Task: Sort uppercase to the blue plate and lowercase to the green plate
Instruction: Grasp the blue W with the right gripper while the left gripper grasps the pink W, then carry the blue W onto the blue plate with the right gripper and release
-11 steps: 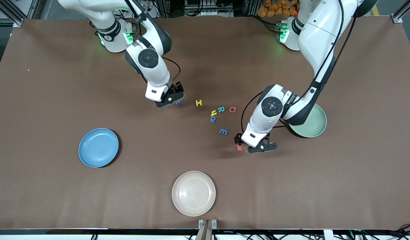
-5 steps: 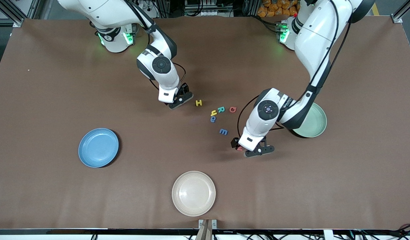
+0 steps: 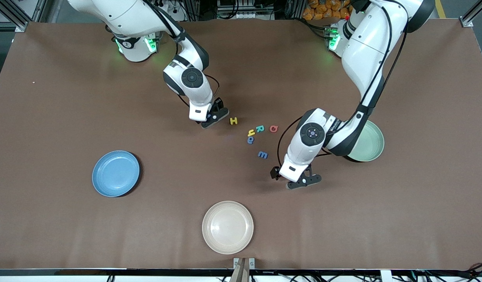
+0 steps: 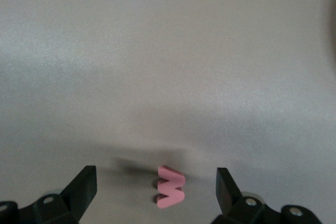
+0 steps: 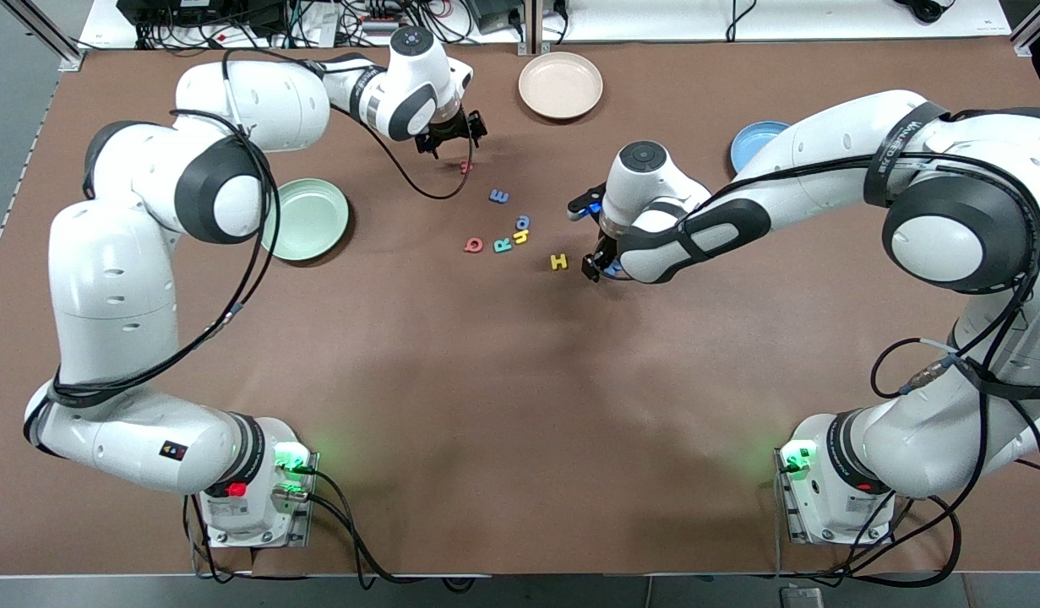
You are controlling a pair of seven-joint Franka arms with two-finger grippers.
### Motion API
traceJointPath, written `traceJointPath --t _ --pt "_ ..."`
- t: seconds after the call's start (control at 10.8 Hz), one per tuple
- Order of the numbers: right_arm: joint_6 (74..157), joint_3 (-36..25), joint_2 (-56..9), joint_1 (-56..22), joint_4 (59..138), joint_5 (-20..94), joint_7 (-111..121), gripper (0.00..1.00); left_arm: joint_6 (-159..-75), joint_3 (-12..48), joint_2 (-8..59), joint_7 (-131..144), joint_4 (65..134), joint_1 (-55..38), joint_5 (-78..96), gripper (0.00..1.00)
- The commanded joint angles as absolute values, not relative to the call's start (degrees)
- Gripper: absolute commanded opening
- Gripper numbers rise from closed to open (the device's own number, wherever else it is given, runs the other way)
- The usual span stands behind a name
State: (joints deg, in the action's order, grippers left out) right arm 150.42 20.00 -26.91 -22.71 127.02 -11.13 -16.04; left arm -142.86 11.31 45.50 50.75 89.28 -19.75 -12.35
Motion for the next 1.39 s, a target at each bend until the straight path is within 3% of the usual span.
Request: traceJointPath --t 0.0,0.19,0.37,0.46,0.65,0.74,0.93,1.3 --pt "150.82 20.21 -27.68 -22.85 126.47 -12.92 -17.23 0.69 -142.56 10.63 47.90 52.90 86.40 -21.88 -10.55 1.00" --pt "150.91 20.21 -28.04 -22.85 126.47 -15.37 -17.23 0.52 -142.56 10.63 48.51 53.78 86.13 -22.32 -10.55 1.00" --pt "150.82 20.21 -28.12 -22.76 126.39 -15.91 -17.23 0.14 -142.56 10.63 48.69 53.88 86.22 -22.59 -10.63 1.00" --pt "150.21 20.21 -27.86 -22.42 126.21 -15.91 -17.05 0.00 -142.56 10.63 49.04 53.79 86.22 -22.50 -10.72 1.00" --pt "146.37 20.30 -24.28 -20.23 125.34 -15.73 -16.52 0.00 -142.56 10.63 49.74 53.70 86.22 -22.50 -10.81 0.98" --pt "139.55 20.48 -22.00 -17.69 123.85 -15.47 -15.57 0.00 -142.56 10.63 49.83 53.70 86.22 -22.59 -10.81 0.93" --pt "130.72 20.04 -19.00 -12.68 120.51 -13.55 -7.43 0.00 -142.56 10.63 50.01 53.70 86.31 -22.59 -10.81 0.80" --pt "127.61 12.23 -17.40 -3.28 116.20 -9.58 14.45 0.00 -142.56 10.63 50.10 53.88 86.40 -22.59 -10.81 0.51"
